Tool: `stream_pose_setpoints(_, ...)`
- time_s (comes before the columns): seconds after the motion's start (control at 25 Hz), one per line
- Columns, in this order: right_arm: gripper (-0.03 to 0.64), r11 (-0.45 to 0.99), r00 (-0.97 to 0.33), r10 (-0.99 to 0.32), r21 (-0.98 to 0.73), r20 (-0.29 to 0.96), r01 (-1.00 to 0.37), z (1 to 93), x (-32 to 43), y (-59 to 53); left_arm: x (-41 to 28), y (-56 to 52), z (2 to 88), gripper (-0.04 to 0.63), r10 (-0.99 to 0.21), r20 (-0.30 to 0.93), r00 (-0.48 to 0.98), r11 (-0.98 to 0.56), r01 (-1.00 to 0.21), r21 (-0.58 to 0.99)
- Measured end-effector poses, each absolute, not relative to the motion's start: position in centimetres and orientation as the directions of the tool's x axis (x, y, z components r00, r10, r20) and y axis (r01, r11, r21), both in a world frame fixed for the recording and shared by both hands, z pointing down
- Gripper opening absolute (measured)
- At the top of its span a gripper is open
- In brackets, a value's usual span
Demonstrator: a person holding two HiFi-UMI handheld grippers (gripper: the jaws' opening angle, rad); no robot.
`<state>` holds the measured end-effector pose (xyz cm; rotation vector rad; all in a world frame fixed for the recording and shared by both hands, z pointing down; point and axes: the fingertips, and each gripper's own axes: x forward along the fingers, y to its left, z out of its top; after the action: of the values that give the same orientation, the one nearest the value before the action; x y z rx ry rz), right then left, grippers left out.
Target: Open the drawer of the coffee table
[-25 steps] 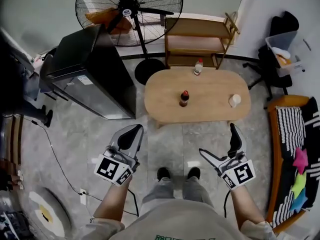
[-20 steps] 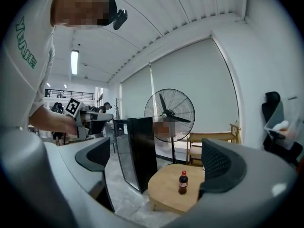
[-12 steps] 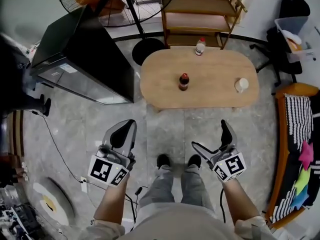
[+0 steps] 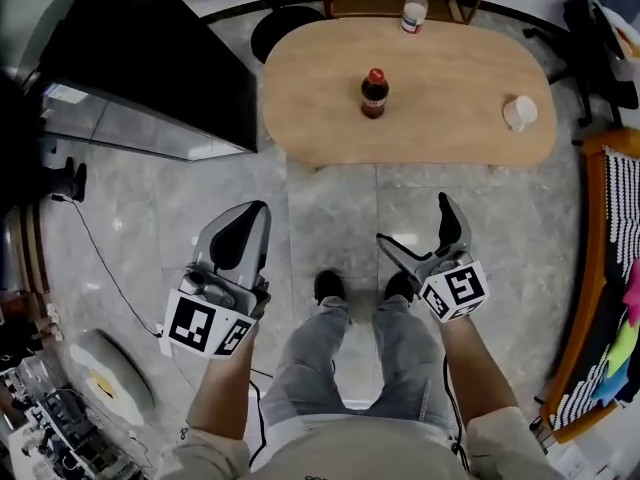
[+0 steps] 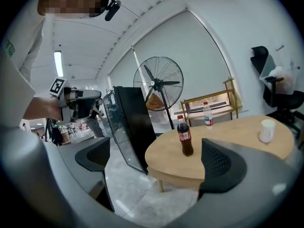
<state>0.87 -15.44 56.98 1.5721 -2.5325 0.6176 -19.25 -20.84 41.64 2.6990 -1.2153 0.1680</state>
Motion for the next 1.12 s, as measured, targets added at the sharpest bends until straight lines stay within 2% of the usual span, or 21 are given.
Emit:
stream_pose_setpoints(0.52,0.589,0.358,-0.447,-0.843,-0.310,0.298,-0.881,79.7,-0.8,-20.3,-20.1,-24.3,62.1,-0.002,-0.772,0.155,0.617,-0.610,-0.787,0.097)
stream_pose_setpoints(0.8,0.589,0.340,-0.455,-0.838,-0.366,0.300,-0.866,88.6,-0.5,-23.0,-17.9,-26.9,68.4,-0.001,-0.772,0.133,0.622,-0.616,-0.783,0.084)
stream_pose_setpoints(0.92,0.589,0.308,-0.459,-0.839,-0.440,0.293,-0.844,91.6,-0.7,-23.4,-17.0,-27.3,70.0,-0.002,-0.764,0.133,0.632,-0.626,-0.775,0.084)
stream_pose_setpoints(1.0,0.587,0.279,-0.491,-0.849,-0.624,0.194,-0.730,92.3,-0.7,-23.9,-16.8,-27.4,70.6,-0.002,-0.756,0.140,0.639,-0.635,-0.768,0.076)
stream_pose_setpoints(1.08,0.546,0.244,-0.467,-0.884,-0.872,-0.021,-0.424,92.1,0.2,-24.8,-17.2,-27.5,71.2,-0.002,-0.755,0.151,0.638,-0.635,-0.769,0.071)
stream_pose_setpoints(1.12,0.546,0.245,-0.423,-0.900,-0.928,-0.109,-0.280,92.1,0.8,-25.2,-17.5,-27.7,71.3,-0.002,-0.757,0.156,0.634,-0.632,-0.772,0.069)
